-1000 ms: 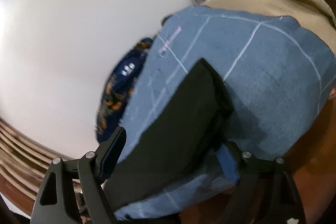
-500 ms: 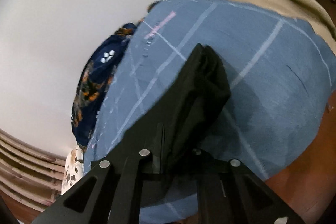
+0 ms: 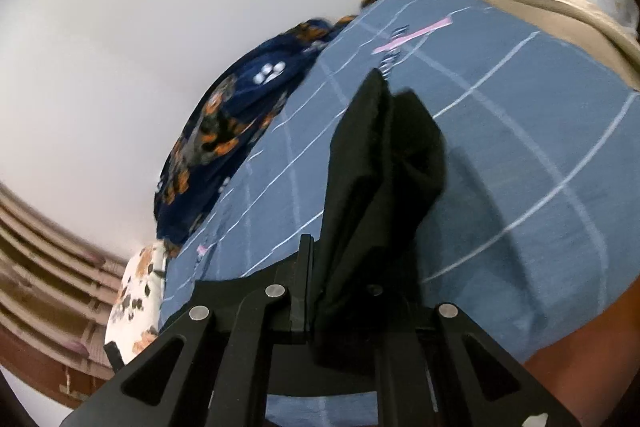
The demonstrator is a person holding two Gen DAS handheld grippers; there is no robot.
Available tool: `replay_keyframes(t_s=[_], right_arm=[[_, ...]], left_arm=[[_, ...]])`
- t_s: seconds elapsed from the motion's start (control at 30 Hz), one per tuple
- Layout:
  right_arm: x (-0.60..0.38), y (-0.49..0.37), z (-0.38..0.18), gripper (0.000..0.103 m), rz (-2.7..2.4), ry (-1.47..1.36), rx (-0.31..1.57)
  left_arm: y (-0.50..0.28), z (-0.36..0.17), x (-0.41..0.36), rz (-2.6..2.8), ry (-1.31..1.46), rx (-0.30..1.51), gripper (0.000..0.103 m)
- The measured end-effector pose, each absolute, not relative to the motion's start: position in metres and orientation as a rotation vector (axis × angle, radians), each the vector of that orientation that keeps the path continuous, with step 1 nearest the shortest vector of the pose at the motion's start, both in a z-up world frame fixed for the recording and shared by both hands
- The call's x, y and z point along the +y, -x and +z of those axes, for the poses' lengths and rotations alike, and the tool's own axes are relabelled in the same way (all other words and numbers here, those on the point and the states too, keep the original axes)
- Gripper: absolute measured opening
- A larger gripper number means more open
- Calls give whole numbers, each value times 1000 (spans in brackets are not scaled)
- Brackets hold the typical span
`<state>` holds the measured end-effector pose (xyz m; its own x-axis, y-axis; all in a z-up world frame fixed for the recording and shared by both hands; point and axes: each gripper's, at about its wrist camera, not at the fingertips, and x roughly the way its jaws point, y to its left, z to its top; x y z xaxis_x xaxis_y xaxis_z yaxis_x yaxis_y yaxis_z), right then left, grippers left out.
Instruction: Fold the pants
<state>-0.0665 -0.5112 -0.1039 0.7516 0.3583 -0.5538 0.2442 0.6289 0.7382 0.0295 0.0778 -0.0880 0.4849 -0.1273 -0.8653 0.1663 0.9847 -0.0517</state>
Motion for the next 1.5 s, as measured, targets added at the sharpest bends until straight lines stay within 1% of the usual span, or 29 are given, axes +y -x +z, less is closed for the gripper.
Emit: replay_keyframes(t_s=[0.17,0.37,0.83,1.5], right_arm=[[-472,52,-106,11,129,-891,790],[-442,45,-112,11,166,-896,830],[-382,34,-127,11,239,-854,917],[-295,16,-122,11,346,-668,995]], left_arm=[[-28,-85,76,-152,-86,1027,87],[-29,-85,77,-131,-102,1026,88],[-31,-86,80,-112,-91,1040,93],[-34,-88,84,-111,-64,1065,93]])
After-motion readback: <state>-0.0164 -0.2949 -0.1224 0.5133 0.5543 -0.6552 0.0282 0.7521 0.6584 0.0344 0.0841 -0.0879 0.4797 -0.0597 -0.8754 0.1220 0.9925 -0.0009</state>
